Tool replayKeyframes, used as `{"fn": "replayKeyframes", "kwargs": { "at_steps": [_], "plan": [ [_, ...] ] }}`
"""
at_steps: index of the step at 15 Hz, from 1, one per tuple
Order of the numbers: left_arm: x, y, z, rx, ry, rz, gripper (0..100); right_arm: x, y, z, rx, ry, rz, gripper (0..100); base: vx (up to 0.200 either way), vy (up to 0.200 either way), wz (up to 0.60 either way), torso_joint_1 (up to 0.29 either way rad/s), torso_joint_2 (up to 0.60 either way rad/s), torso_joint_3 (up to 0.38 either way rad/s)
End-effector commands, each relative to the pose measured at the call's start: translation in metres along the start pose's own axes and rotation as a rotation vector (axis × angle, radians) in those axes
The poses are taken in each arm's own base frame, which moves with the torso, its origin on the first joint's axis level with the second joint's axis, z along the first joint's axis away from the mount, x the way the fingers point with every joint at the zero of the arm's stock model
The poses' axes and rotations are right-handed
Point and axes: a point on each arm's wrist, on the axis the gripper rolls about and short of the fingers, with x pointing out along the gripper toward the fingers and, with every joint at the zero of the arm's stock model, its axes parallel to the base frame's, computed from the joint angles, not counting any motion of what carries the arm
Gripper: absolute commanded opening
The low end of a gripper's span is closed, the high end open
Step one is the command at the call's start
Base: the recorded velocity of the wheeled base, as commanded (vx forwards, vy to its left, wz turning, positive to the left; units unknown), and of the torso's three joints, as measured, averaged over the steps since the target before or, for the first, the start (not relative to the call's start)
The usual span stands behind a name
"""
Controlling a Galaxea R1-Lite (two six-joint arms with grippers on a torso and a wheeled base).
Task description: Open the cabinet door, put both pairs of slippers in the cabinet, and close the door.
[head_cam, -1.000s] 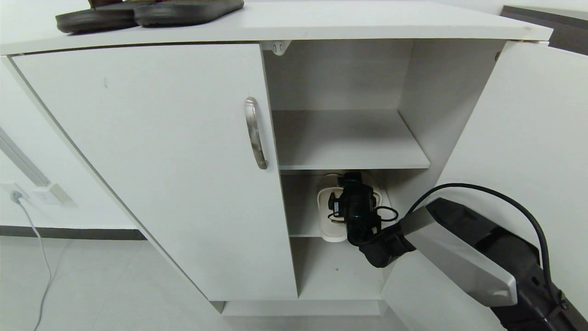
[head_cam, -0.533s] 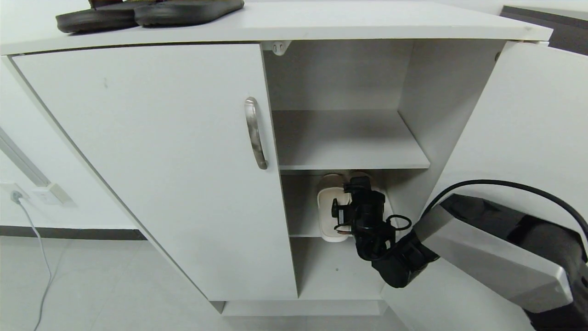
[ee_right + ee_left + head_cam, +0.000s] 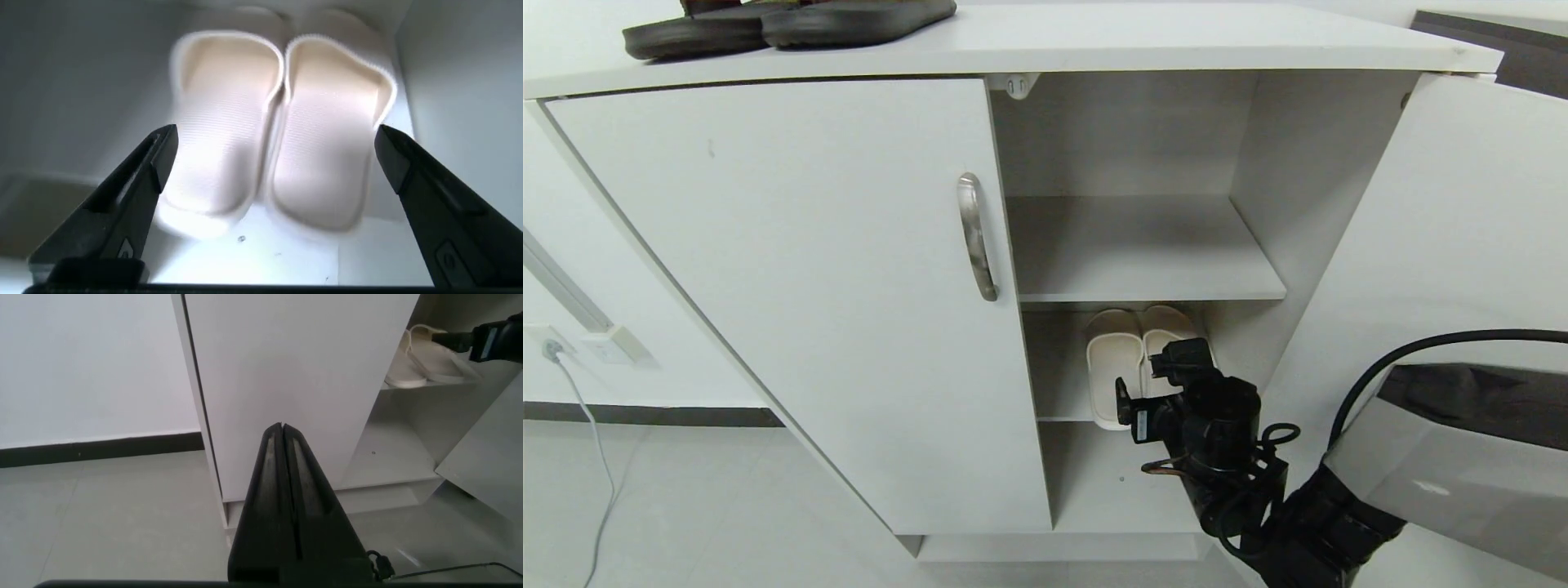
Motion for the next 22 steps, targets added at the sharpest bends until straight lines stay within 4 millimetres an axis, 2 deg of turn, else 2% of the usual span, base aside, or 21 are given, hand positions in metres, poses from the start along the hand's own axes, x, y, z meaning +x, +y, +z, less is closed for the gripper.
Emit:
{"fn": "replayKeyframes", "kwargs": {
  "at_steps": [1,13,22],
  "plan": [
    [0.0,0.0,0.0,-0.002,0.002,-0.001,0,-0.014,-0.001,0.013,0.011,-0.016,0.019,100,0.0,0.0,0.0,0.0,0.0,0.0],
    [0.0,0.0,0.0,-0.009,0.002,-0.001,0,-0.017,0.004,0.0,-0.012,0.017,0.031,100,0.0,0.0,0.0,0.0,0.0,0.0],
    [0.0,0.0,0.0,-0.009,0.0,0.003,0,-0.015,0.004,-0.008,-0.021,0.036,0.03,100,-0.2,0.0,0.0,0.001,0.0,0.003]
  ]
}}
